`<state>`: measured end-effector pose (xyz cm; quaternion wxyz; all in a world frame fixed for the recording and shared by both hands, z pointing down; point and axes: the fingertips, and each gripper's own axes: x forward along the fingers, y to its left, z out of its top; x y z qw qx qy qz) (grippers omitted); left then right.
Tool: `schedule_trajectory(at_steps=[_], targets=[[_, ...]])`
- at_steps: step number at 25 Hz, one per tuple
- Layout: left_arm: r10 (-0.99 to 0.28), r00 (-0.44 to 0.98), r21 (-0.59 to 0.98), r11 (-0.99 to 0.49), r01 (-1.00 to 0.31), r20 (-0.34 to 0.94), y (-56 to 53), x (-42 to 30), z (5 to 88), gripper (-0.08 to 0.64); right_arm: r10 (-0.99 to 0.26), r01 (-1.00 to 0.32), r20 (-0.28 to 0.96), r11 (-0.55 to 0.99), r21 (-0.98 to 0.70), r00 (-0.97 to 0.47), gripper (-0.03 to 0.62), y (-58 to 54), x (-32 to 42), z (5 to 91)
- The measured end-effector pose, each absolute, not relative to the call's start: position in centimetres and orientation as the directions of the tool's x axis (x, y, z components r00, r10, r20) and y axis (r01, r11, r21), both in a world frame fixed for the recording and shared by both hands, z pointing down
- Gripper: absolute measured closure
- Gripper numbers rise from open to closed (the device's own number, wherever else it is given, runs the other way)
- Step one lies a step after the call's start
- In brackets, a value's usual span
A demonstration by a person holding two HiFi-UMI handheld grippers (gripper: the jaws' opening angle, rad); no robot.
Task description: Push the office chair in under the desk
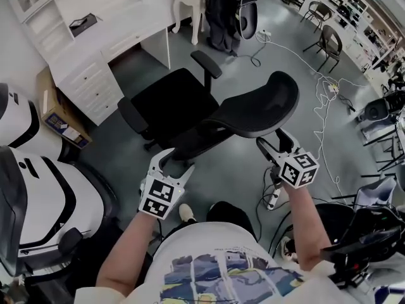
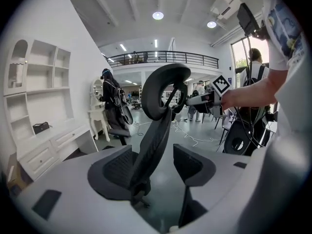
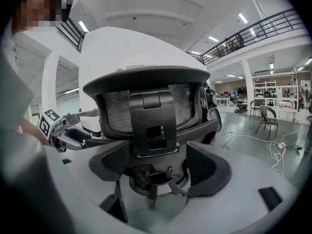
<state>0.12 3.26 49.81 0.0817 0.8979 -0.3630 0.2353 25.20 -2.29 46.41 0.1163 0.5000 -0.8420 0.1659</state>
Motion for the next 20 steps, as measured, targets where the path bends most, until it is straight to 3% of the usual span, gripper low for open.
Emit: schedule_trajectory(at_steps=[11, 20], targets=[[-0.577, 0.575, -0.042, -0.726, -0.687, 0.580, 1.5, 1.8, 53.6, 0.301, -0.718, -0.784, 0.344, 0.611, -0.104, -0.605, 0.241, -4.5, 23.0, 46.5], [-0.596, 0.557, -0.062, -0.713, -0.699, 0.579, 1.3, 1.1, 53.6, 0.302, -0.725, -0.775, 0.291, 0.622, -0.111, -0.624, 0.242, -5.0, 22.1, 46.1]])
